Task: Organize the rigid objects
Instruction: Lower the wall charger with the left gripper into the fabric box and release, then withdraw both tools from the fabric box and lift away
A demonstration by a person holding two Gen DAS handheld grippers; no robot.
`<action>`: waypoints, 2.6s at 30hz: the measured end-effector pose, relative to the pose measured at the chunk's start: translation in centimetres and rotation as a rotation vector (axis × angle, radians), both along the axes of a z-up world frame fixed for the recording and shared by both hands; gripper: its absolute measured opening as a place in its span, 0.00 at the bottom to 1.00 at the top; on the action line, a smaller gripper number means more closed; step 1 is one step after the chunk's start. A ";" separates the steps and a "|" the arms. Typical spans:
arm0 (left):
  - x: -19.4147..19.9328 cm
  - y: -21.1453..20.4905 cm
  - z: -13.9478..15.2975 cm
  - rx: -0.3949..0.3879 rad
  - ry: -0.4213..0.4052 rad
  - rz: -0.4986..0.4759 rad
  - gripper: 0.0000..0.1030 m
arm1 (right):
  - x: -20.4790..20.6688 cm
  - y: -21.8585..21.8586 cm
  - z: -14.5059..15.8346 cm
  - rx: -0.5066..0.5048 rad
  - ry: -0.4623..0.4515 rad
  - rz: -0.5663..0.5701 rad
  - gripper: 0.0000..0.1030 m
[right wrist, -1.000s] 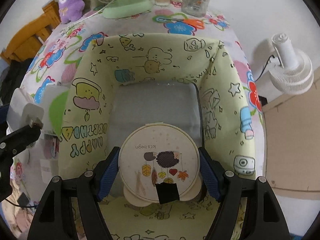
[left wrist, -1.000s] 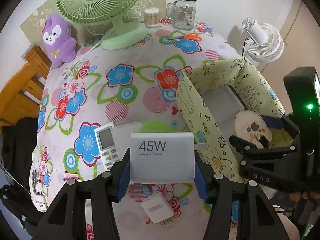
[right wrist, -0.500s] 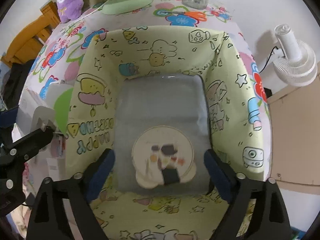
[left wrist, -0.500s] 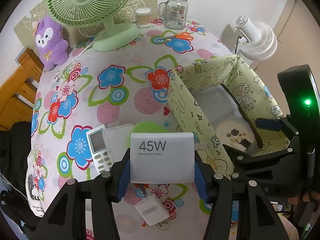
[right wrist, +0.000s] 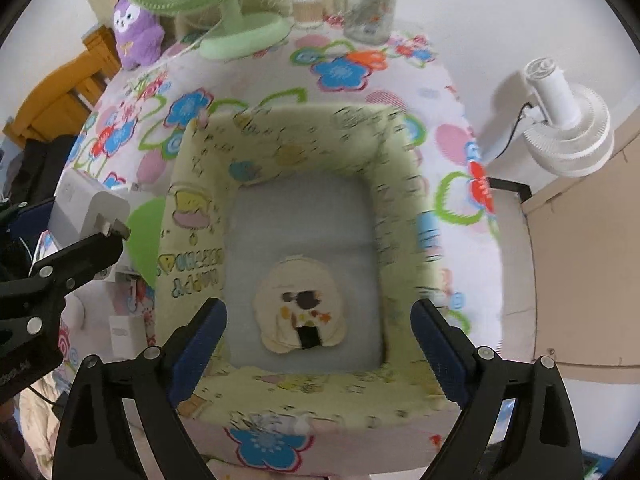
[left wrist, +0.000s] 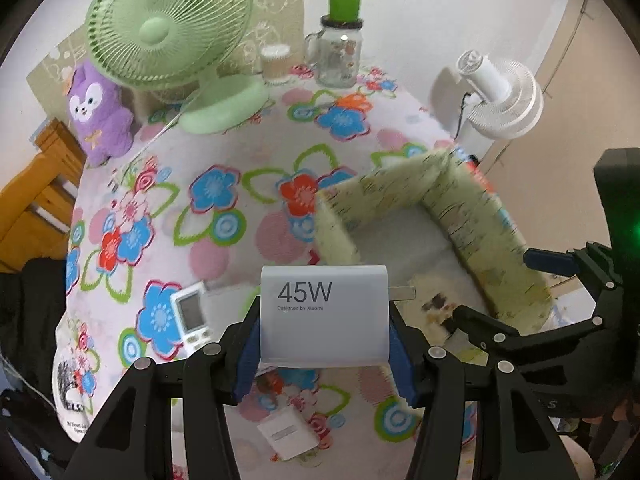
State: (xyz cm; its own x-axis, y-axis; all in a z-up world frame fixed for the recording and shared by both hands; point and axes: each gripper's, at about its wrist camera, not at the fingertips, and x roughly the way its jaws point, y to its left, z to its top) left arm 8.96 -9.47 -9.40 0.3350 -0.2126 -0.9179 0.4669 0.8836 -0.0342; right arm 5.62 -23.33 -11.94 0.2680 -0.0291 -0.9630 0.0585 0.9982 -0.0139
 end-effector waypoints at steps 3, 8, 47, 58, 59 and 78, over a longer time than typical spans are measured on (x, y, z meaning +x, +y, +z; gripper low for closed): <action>0.0 -1.5 0.3 -0.007 -0.009 -0.014 0.55 | -0.1 -1.5 0.8 -0.004 -0.017 -0.013 0.93; 0.2 -4.0 -0.3 -0.019 0.006 -0.033 0.55 | -0.5 -3.9 1.2 -0.017 -0.025 -0.025 0.93; 3.2 -10.8 -6.9 0.082 0.073 -0.075 0.76 | 0.1 -9.6 -2.4 0.035 0.071 -0.128 0.93; 2.4 -8.5 -3.7 0.020 0.051 -0.065 0.83 | -0.5 -8.7 0.1 -0.003 0.011 -0.128 0.93; 2.3 -8.2 -3.4 0.015 0.046 -0.065 0.83 | -0.6 -8.5 0.3 -0.004 0.005 -0.127 0.93; 0.8 2.3 1.3 0.006 -0.024 0.018 0.92 | -1.4 -0.5 4.0 -0.001 -0.095 -0.072 0.93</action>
